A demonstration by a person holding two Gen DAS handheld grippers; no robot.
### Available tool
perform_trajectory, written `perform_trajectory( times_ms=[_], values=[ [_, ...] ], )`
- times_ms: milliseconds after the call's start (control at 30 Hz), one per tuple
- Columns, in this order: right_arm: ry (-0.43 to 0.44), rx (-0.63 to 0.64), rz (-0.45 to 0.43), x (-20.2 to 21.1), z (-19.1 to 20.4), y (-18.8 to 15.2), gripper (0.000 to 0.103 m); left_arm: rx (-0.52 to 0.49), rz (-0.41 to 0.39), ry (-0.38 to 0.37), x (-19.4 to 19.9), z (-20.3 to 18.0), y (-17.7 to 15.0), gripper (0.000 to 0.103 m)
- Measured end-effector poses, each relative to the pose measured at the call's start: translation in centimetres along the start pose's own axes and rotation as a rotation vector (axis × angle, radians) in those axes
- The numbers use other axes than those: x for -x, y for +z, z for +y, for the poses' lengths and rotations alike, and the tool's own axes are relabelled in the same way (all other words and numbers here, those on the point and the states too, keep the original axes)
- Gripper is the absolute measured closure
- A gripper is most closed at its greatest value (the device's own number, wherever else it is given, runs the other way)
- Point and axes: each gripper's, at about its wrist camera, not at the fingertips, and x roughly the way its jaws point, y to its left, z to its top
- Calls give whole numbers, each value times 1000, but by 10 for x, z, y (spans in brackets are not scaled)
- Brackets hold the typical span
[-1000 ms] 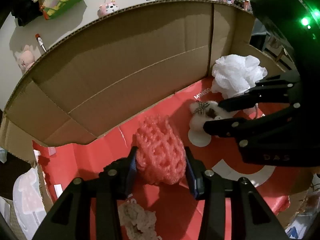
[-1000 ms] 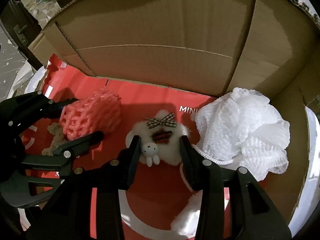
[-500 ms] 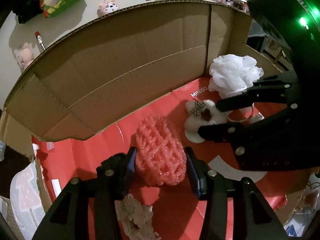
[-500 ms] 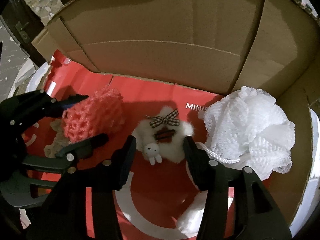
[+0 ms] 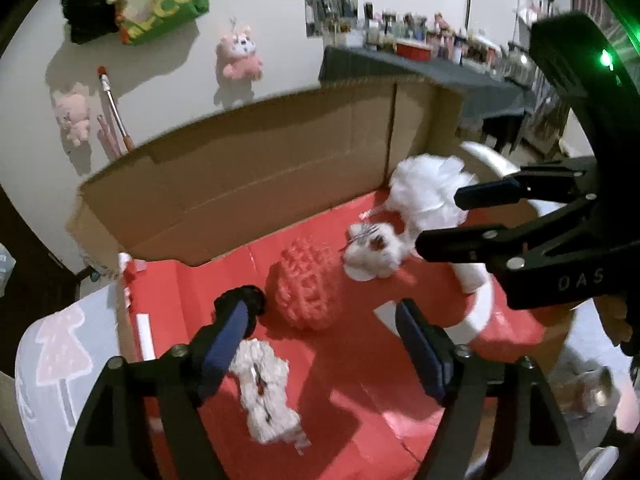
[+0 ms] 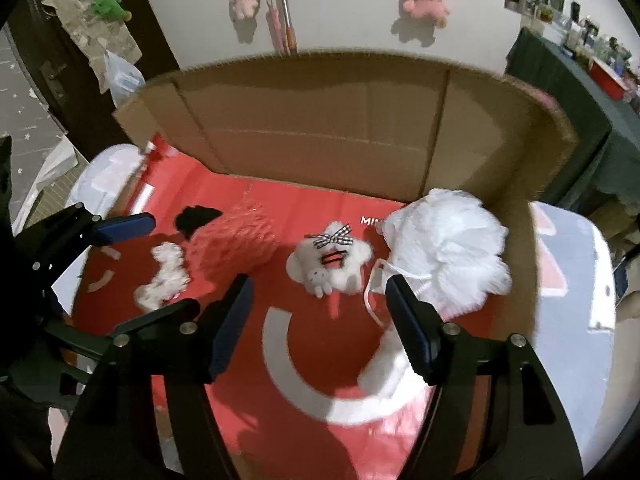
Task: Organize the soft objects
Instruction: 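Withdraw both grippers from the box back over the table items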
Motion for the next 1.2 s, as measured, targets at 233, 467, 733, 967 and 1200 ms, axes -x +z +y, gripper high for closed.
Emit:
perform_trajectory(
  times_ms=[233, 467, 733, 967, 1200],
  values=[
    [-37, 18, -111, 62, 8, -22, 30, 72, -139, -18, 64, -14, -12, 8],
    [-39, 30, -245, 125, 36, -58, 25, 106, -303, -7, 131, -30, -33, 0],
    [-94, 88, -426, 188, 63, -112, 21, 119, -427, 9, 183, -50, -66, 0],
    [-153, 113, -547, 221, 77, -160, 15, 108, -543, 43, 215, -71, -99, 0],
    [-201, 99, -692, 242, 89, -218, 14, 102, -640, 75, 234, -98, -141, 0]
  ],
)
